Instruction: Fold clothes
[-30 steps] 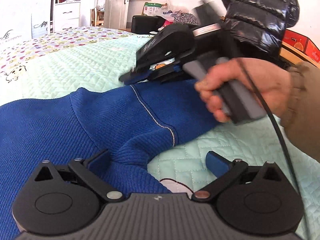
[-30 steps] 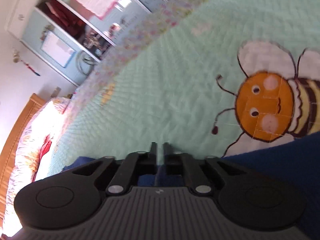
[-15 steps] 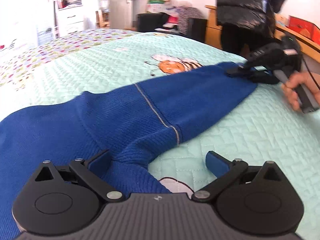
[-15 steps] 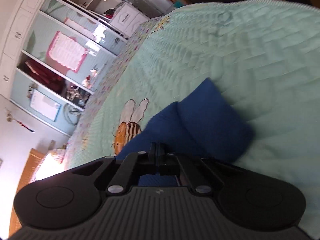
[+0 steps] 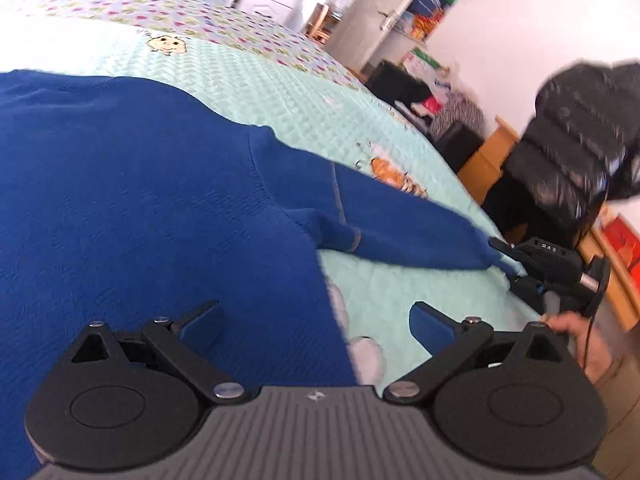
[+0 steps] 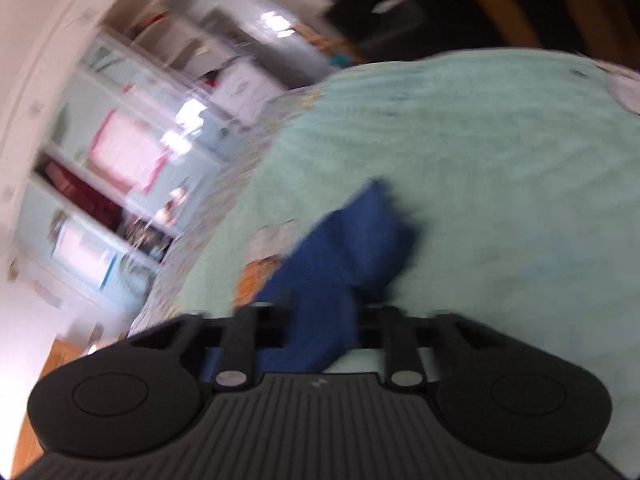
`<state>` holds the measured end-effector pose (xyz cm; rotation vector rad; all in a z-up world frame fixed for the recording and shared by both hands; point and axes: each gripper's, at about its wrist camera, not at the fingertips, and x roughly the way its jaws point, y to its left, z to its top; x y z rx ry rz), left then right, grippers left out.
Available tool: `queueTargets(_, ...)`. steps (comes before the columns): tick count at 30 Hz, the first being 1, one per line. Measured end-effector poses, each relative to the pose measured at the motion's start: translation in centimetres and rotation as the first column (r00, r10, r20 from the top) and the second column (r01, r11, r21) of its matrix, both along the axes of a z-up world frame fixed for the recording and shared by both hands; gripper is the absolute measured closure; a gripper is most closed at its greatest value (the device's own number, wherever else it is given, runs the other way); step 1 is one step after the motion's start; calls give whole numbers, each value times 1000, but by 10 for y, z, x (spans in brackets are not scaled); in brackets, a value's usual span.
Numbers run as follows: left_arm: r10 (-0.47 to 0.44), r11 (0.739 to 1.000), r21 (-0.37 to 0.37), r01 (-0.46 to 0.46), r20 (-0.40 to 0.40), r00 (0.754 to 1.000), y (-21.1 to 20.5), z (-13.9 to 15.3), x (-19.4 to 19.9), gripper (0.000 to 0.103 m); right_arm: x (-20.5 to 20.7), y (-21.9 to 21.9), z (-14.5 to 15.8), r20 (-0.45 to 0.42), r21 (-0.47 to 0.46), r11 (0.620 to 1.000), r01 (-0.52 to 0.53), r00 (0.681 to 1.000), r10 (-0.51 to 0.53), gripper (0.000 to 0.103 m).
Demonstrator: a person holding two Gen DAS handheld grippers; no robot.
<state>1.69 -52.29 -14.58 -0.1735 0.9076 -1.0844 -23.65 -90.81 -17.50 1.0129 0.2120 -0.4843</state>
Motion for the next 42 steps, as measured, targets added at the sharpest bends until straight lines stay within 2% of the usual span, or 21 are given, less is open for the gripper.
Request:
queueTargets(5, -42, 998, 52, 41, 6, 999, 3, -15, -34, 1, 46, 20, -10, 21, 58, 978, -202, 979, 201, 54)
queueTargets(6, -46, 997, 60, 44, 22, 999, 5, -12, -37, 1, 46, 17, -20, -27, 71, 985, -159, 987, 161, 90)
queueTargets(7, -48, 997, 69, 46, 23, 999, 8, -10, -39, 1, 40, 15, -23, -21, 97, 990, -103, 994, 105, 103)
queueTargets(10, -27, 999, 42, 27, -16, 1000, 30, -2, -36, 1, 25, 21, -21, -43, 111, 994, 26, 999, -22, 102)
queueTargets(12, 37, 998, 54, -36, -15, 999, 50, 1, -33, 1, 26, 43, -7, -9, 86, 996, -23, 1000, 24, 70)
queueTargets(14, 107, 991, 79, -107, 3, 994, 74, 3, -33, 1, 35, 79, 2, 69, 100, 983, -156, 986, 150, 64)
queueTargets(16, 169, 978, 117, -172, 40, 985, 102, 7, -34, 1, 55, 130, 14, 82, 71, 938, -338, 940, 333, 64)
queueTargets(19, 258, 950, 149, -273, 111, 960, 152, 18, -39, 1, 74, 210, 21, 129, 96, 820, -564, 824, 552, 64)
queueTargets(22, 329, 924, 162, -347, 131, 935, 197, 21, -39, 1, 81, 274, 12, 191, 192, 703, -684, 729, 657, 61)
queueTargets(24, 367, 893, 228, -389, 132, 921, 223, 13, -33, 1, 82, 298, -1, 140, 222, 670, -709, 703, 697, 58)
queueTargets(25, 375, 888, 240, -393, 118, 919, 233, 7, -30, 1, 78, 301, -9, 99, 241, 686, -687, 720, 687, 58)
queueTargets(27, 369, 896, 230, -380, 94, 925, 246, 1, -27, 4, 69, 302, -17, 42, 239, 718, -654, 745, 665, 85)
queueTargets(28, 368, 895, 230, -382, 100, 924, 246, 3, -29, 4, 66, 299, -14, 7, 245, 735, -633, 759, 651, 87)
queueTargets(29, 368, 895, 229, -383, 107, 924, 246, 6, -30, 4, 61, 298, -7, -19, 253, 754, -606, 776, 630, 85)
queueTargets(32, 384, 898, 200, -393, 85, 919, 242, 14, -31, 4, 56, 307, 22, -67, 180, 781, -598, 785, 616, 51)
queueTargets(33, 389, 901, 179, -396, 76, 918, 243, 16, -32, 4, 55, 310, 29, -58, 169, 780, -603, 783, 619, 46)
queueTargets(35, 422, 887, 172, -428, 73, 904, 251, 15, -29, 3, 53, 316, 27, -33, 184, 773, -607, 782, 622, 46)
queueTargets(37, 468, 868, 162, -470, 49, 882, 259, 12, -25, 3, 54, 322, 11, -95, 179, 788, -588, 787, 609, 49)
queueTargets(38, 489, 862, 135, -489, 33, 872, 263, 13, -21, 4, 55, 324, 4, -126, 175, 796, -579, 789, 601, 66)
queueTargets(39, 509, 855, 108, -508, 17, 861, 266, 15, -17, 4, 54, 325, 5, -152, 167, 808, -565, 795, 587, 72)
queueTargets(42, 564, 826, 28, -563, -35, 825, 276, 20, -6, 3, 63, 331, 21, -230, 149, 814, -561, 781, 580, 59)
